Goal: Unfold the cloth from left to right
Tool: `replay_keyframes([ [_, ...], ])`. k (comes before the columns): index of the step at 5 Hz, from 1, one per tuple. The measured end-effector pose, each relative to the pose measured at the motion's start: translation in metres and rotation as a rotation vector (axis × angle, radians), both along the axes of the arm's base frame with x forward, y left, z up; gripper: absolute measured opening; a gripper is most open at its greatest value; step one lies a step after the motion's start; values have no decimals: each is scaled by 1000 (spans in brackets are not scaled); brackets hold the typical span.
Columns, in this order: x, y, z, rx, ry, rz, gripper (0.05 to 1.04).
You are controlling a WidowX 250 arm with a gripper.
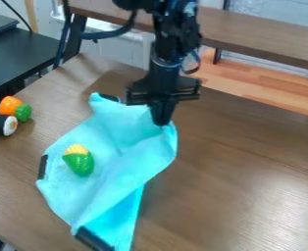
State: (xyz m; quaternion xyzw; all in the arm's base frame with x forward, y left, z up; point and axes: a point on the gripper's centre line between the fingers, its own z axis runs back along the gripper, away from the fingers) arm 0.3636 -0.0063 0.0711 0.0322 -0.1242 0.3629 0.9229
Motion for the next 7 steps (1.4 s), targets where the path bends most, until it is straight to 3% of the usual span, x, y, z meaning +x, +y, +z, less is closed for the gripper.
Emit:
replay_keyframes([
  [5, 55, -70, 6, 8, -60, 30, 53],
  [7, 64, -84, -12, 44, -69, -15, 53],
])
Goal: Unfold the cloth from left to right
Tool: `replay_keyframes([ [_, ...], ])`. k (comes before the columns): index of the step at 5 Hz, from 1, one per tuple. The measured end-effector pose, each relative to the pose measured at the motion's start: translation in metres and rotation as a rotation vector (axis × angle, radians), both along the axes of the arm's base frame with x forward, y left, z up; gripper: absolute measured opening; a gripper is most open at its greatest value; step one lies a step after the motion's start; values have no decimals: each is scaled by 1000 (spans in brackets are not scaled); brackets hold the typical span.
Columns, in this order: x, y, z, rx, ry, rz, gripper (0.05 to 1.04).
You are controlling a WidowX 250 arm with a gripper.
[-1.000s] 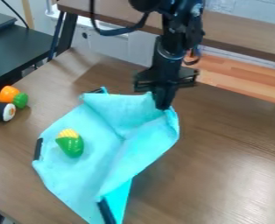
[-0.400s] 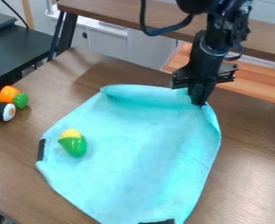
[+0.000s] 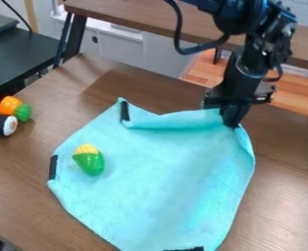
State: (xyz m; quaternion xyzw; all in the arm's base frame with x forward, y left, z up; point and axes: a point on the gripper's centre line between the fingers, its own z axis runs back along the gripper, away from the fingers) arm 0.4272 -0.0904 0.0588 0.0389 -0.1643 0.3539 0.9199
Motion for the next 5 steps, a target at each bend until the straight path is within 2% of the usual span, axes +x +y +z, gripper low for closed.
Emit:
replay_keyframes([
  [1, 1, -11, -8, 28, -4, -72, 72],
  [2, -2, -16, -10, 5, 9, -82, 222],
  [3, -5, -15, -5, -40, 10, -97, 479],
  [4, -3, -3, 42, -98, -89, -117, 784],
  [5, -15, 16, 82, -152, -140, -107, 993],
])
